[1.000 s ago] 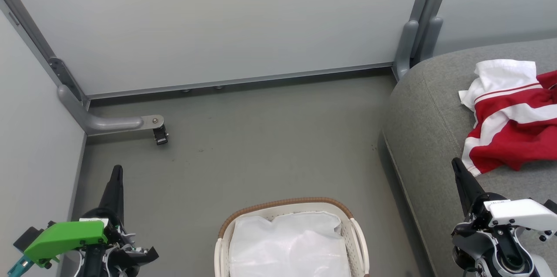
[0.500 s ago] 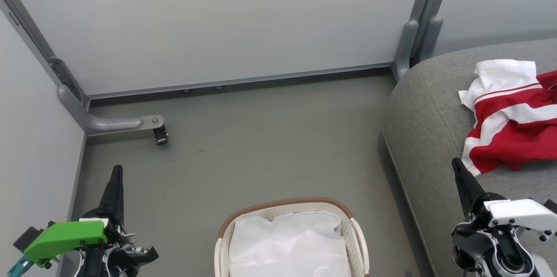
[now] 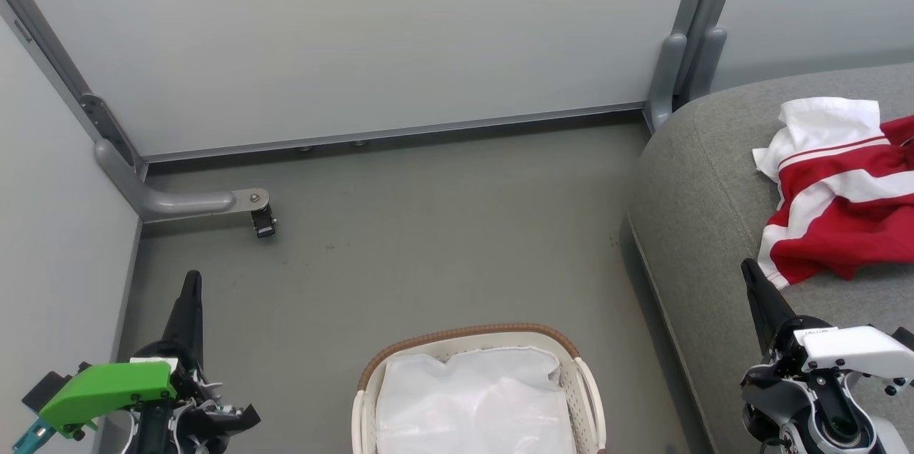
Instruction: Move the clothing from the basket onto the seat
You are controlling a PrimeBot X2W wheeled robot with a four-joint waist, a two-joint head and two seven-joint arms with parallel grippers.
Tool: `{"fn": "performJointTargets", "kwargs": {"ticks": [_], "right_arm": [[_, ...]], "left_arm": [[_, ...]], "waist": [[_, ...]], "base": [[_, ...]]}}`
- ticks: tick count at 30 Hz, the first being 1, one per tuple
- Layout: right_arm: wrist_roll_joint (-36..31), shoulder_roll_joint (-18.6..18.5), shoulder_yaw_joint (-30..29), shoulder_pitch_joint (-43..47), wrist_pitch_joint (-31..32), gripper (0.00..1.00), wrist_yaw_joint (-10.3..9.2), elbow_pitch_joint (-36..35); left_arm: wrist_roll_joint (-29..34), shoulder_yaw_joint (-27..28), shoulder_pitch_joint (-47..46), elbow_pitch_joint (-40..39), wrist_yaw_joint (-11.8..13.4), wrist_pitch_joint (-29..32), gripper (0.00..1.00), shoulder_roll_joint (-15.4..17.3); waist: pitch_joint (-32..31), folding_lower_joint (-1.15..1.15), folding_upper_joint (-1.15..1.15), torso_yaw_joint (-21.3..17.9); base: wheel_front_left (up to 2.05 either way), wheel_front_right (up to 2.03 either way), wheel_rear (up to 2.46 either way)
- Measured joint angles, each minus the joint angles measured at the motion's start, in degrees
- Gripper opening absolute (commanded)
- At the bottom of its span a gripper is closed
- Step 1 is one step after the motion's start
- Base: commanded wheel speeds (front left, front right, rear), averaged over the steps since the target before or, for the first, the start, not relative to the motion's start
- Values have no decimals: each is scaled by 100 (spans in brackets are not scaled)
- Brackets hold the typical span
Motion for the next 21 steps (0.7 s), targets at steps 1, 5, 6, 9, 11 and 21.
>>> {"fn": "performJointTargets", "kwargs": {"ticks": [1, 5, 6, 9, 11, 21], "right_arm": [[0, 0, 0, 0, 0, 0, 0, 0], [0, 0, 0, 0, 0, 0, 0, 0], [0, 0, 0, 0, 0, 0, 1, 0], [0, 0, 0, 0, 0, 0, 0, 0], [0, 0, 0, 0, 0, 0, 0, 0], [0, 0, 0, 0, 0, 0, 0, 0]], "left_arm": [[0, 0, 0, 0, 0, 0, 0, 0], [0, 0, 0, 0, 0, 0, 0, 0], [0, 0, 0, 0, -1, 0, 0, 0], [0, 0, 0, 0, 0, 0, 0, 0], [0, 0, 0, 0, 0, 0, 0, 0], [0, 0, 0, 0, 0, 0, 0, 0]], "waist": [[0, 0, 0, 0], [0, 0, 0, 0], [0, 0, 0, 0], [0, 0, 0, 0], [0, 0, 0, 0], [0, 0, 0, 0]], "base": [[0, 0, 0], [0, 0, 0], [0, 0, 0], [0, 0, 0], [0, 0, 0], [0, 0, 0]]}}
